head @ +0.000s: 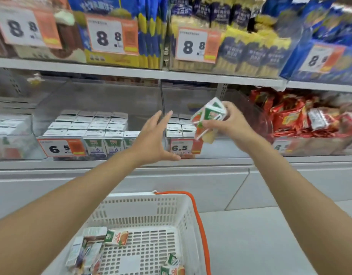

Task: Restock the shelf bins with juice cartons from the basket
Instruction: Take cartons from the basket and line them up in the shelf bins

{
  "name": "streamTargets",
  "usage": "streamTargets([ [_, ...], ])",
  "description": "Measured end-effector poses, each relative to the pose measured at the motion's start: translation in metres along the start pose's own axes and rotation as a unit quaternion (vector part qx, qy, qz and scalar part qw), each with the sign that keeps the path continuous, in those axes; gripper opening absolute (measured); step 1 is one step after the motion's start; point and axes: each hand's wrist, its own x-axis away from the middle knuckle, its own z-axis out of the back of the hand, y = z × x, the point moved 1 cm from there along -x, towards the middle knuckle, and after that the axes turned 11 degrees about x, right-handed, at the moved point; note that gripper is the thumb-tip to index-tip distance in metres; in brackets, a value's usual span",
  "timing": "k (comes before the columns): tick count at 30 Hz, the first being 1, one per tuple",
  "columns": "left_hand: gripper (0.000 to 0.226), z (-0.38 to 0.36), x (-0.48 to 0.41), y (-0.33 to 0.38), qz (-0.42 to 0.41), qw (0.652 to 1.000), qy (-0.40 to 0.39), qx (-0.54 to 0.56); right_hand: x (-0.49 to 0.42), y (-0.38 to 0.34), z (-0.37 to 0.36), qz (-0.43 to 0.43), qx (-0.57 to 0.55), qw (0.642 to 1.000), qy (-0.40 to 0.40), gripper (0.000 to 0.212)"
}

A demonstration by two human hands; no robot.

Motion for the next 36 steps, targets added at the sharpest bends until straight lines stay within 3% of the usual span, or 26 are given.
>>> streamTargets([
  [4, 0.119, -0.019, -0.028, -0.025, 0.019, 0.994, -0.017, -0.108, -0.044, 0.028, 0.033, 0.007, 0.095, 0.994, 0.055, 0.071],
  [7, 0.101, -0.035, -0.030, -0.038, -0.022, 0.962, 0.032, -0.270, -0.063, 0.052, 0.029, 0.002, 0.169, 0.986, 0.006, 0.074],
  [9, 0.095, -0.041, -0.031, -0.044, -0.041, 0.949, 0.054, -0.309, -0.071, 0.064, 0.019, -0.031, 0.175, 0.979, -0.101, 0.081],
  [10, 0.094, -0.042, -0.032, -0.046, -0.046, 0.947, 0.058, -0.311, -0.075, 0.068, 0.015, -0.062, 0.172, 0.965, -0.191, 0.081],
  [12, 0.092, -0.043, -0.033, -0.050, -0.055, 0.950, 0.059, -0.303, -0.081, 0.070, 0.013, -0.129, 0.162, 0.903, -0.376, 0.069],
  [14, 0.092, -0.044, -0.034, -0.051, -0.058, 0.950, 0.061, -0.301, -0.087, 0.068, 0.014, -0.177, 0.136, 0.865, -0.450, 0.053],
  [17, 0.093, -0.045, -0.033, -0.050, -0.053, 0.948, 0.067, -0.307, -0.093, 0.072, 0.010, -0.187, 0.130, 0.879, -0.419, 0.040],
  [23, 0.091, -0.042, -0.029, -0.045, -0.037, 0.952, 0.067, -0.295, -0.088, 0.070, 0.001, -0.185, 0.151, 0.890, -0.389, 0.050],
  [25, 0.089, -0.039, -0.027, -0.041, -0.028, 0.960, 0.046, -0.274, -0.082, 0.064, 0.000, -0.141, 0.238, 0.905, -0.323, 0.059],
  [27, 0.081, -0.036, -0.021, -0.036, -0.017, 0.979, 0.034, -0.200, -0.067, 0.056, -0.003, -0.063, 0.284, 0.934, -0.207, 0.065],
  [29, 0.060, -0.035, -0.006, -0.027, -0.032, 0.994, 0.069, -0.084, -0.040, 0.044, -0.015, 0.031, 0.254, 0.961, -0.100, 0.055],
  [31, 0.033, -0.041, 0.016, -0.024, -0.082, 0.986, 0.141, -0.045, -0.007, 0.035, -0.033, 0.066, 0.148, 0.986, -0.048, 0.037],
  [34, 0.020, -0.060, 0.057, -0.051, -0.045, 0.989, 0.139, 0.029, 0.045, 0.049, -0.079, 0.025, -0.011, 0.993, -0.113, 0.026],
  [36, 0.021, -0.075, 0.091, -0.088, 0.045, 0.993, 0.085, 0.075, 0.082, 0.082, -0.123, -0.044, 0.028, 0.976, -0.214, 0.024],
])
